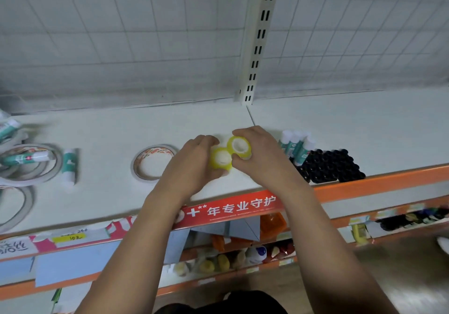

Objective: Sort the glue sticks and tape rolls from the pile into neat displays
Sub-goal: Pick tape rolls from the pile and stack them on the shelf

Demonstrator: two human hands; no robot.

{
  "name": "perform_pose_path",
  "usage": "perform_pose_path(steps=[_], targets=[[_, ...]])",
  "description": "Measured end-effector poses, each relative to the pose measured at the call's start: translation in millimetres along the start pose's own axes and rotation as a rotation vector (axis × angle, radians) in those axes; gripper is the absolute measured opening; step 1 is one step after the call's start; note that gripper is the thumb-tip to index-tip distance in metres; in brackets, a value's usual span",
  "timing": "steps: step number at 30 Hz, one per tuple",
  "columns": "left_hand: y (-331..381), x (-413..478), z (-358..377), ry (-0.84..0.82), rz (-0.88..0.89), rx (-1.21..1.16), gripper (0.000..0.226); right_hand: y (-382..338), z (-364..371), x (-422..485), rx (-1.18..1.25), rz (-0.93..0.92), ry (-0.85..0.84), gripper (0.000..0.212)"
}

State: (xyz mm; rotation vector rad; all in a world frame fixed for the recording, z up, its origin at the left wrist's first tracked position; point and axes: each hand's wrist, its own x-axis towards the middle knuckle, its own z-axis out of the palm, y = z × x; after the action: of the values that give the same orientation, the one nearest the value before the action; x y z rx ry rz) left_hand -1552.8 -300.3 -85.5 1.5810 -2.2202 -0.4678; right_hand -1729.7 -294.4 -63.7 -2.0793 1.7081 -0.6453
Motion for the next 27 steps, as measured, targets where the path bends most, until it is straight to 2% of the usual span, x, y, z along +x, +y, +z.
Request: perform_pose_path(steps=[7,18,24,27], targets=[[-17.1,-16.7,-14.1,0.087,-0.020,0.207,0.050,-14.5,24.5,6.0,-0.021,-0.061,-0.091,0.057],[-18.9,-19.0,-13.1,0.078,-0.003,0.228,0.046,-16.8,27.1,5.3,-0.035,-0.019,-0.103,0.051],[-11.2,-14.3,-9.5,0.062,0.027,0.258,0.043,-11.1,17.3,-1.1,0.003,0.025,-0.149,0.067],[-6.7,-11.0,-8.1,0.042,0.038,0.281,0.038,-6.0,10.2,-4.1,0.003,0.045,-0.168,0.069]])
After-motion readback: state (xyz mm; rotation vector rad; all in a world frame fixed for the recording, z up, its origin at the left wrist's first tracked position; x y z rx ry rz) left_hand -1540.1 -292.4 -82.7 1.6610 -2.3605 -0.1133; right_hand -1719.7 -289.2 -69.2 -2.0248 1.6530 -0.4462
